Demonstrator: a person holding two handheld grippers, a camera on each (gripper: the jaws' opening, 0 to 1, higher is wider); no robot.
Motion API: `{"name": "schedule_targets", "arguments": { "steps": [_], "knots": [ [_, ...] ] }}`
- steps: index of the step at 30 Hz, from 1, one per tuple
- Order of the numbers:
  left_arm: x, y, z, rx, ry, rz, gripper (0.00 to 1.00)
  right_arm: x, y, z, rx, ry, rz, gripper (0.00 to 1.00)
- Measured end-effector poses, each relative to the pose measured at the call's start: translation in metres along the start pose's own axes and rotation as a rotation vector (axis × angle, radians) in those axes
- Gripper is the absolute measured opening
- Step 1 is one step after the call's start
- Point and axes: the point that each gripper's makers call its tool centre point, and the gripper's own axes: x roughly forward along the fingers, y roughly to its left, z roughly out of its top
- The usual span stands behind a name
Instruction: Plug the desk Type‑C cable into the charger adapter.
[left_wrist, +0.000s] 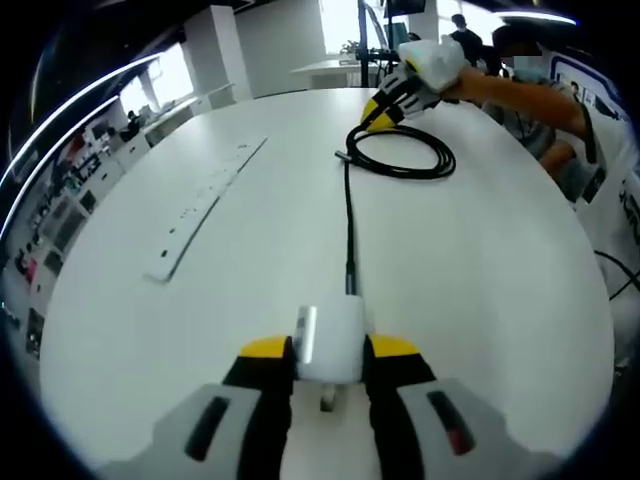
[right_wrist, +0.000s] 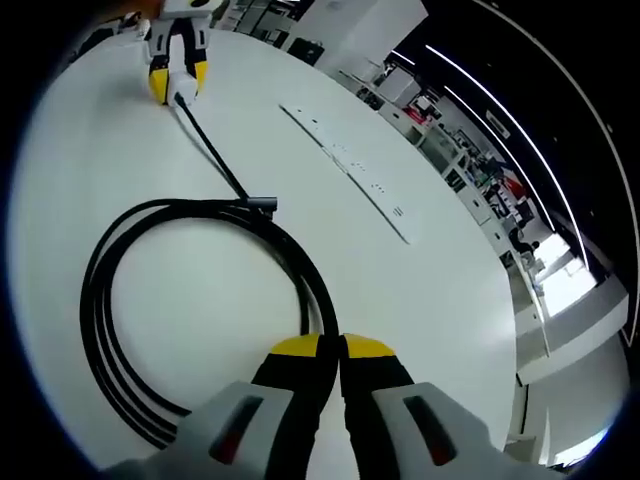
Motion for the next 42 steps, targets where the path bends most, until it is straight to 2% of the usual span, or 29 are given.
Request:
{"name": "schedule_targets", "arguments": {
  "steps": [6, 10, 11, 14, 17, 19, 20, 21, 22, 25, 28, 29, 32, 36, 39, 42],
  "knots": [
    [-0.005, 0.004, 0.004, 0.016, -0.027, 0.022, 0.32, 0.0, 0.004, 0.001, -0.022, -0.004, 0.006, 0.06],
    [-0.011, 0.006, 0.006, 0.022, -0.045, 0.042, 0.36, -0.007, 0.01, 0.01, -0.031, -0.036, 0.003, 0.06],
    [-0.012, 0.006, 0.008, -0.003, -0.059, 0.052, 0.37, -0.012, 0.015, 0.013, -0.032, -0.047, 0.001, 0.06],
    [-0.02, 0.003, 0.015, -0.058, -0.126, 0.067, 0.37, -0.016, 0.014, 0.019, -0.03, -0.072, -0.002, 0.07],
    [-0.026, 0.003, 0.017, -0.066, -0.177, 0.092, 0.38, -0.019, 0.011, 0.025, -0.015, -0.105, -0.002, 0.08],
    [-0.03, -0.004, 0.017, -0.07, -0.207, 0.098, 0.38, -0.024, 0.012, 0.028, 0.01, -0.133, 0.002, 0.08],
    [-0.032, -0.001, 0.018, -0.062, -0.234, 0.116, 0.38, -0.029, 0.013, 0.03, 0.027, -0.155, 0.006, 0.09],
    [-0.035, -0.001, 0.022, -0.062, -0.285, 0.143, 0.38, -0.025, 0.011, 0.03, 0.048, -0.171, 0.011, 0.09],
    [-0.037, 0.0, 0.022, -0.065, -0.301, 0.151, 0.39, -0.026, 0.011, 0.03, 0.058, -0.179, 0.014, 0.1],
    [-0.045, -0.009, 0.019, -0.095, -0.369, 0.187, 0.43, -0.033, 0.016, 0.034, 0.11, -0.228, 0.03, 0.13],
    [-0.051, -0.011, 0.011, -0.156, -0.403, 0.218, 0.54, -0.036, 0.018, 0.032, 0.156, -0.265, 0.046, 0.15],
    [-0.053, -0.014, 0.01, -0.156, -0.409, 0.223, 0.54, -0.037, 0.016, 0.031, 0.156, -0.271, 0.043, 0.16],
    [-0.064, -0.033, 0.006, -0.166, -0.482, 0.233, 0.54, -0.047, 0.018, 0.031, 0.188, -0.315, 0.043, 0.17],
    [-0.071, -0.046, -0.001, -0.168, -0.508, 0.252, 0.55, -0.061, 0.021, 0.026, 0.225, -0.371, 0.036, 0.2],
    [-0.077, -0.059, -0.004, -0.146, -0.519, 0.283, 0.55, -0.07, 0.025, 0.026, 0.247, -0.403, 0.033, 0.21],
    [-0.088, -0.073, -0.003, -0.137, -0.555, 0.323, 0.56, -0.081, 0.028, 0.023, 0.276, -0.446, 0.027, 0.22]
  ]
}}
